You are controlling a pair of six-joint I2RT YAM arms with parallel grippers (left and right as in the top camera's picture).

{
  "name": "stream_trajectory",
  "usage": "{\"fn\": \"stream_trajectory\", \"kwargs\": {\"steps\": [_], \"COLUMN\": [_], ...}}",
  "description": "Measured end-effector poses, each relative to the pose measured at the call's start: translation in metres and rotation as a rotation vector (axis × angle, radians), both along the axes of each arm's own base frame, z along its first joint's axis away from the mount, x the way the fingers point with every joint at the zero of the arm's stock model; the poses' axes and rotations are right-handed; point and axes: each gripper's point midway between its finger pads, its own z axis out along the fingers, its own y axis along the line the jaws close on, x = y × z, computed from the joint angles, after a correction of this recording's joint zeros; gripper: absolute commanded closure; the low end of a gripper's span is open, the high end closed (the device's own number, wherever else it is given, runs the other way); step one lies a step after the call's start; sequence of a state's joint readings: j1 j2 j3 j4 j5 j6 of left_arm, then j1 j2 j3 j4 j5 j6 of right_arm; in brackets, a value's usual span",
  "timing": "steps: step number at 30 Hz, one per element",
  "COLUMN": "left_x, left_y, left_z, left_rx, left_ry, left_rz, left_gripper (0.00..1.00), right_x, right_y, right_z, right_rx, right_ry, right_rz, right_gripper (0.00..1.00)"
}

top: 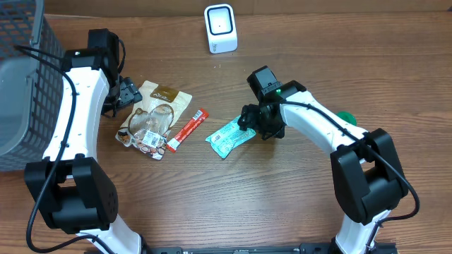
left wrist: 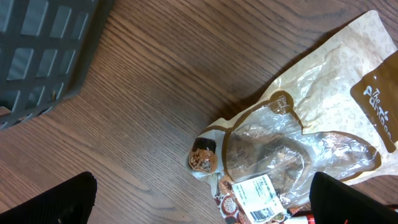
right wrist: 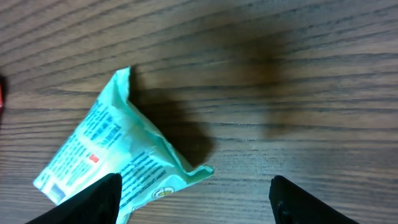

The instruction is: Scan the item barcode

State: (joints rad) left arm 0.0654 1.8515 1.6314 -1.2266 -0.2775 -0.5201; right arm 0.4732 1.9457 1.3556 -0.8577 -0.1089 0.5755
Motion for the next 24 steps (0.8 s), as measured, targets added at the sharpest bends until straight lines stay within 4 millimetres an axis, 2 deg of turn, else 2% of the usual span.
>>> {"fn": "stream_trajectory", "kwargs": {"steps": [4,11,19,23,24], "left_x": [0.0,0.0,0.0,0.0,0.0], "left_y": [0.0,0.0,0.0,0.0,0.0], "left_z": [0.0,0.0,0.0,0.0,0.0], "left_rx": [0.0,0.0,0.0,0.0,0.0], "left_ry": [0.0,0.0,0.0,-0.001,0.0], "left_rz": [0.0,0.0,0.0,0.0,0.0], "left_gripper": [0.0,0.0,0.0,0.0,0.0], "right_x": [0.0,0.0,0.0,-0.004,-0.006], "right_y": [0.005,0.022,0.024,0.022,0.021], "right_z": [-0.007,-0.005,-0.007,-0.018,-0.021], "right_rx": [0.026,0.063,0.068,0.069,0.07], "right_ry": [-0.012,-0.036,-0.042,-0.046,-0.045], "right_rz": [0.007,0.041,0.045,0.046,0.047], "right_gripper": [0.23,0.23,0.23,0.24,0.27]}}
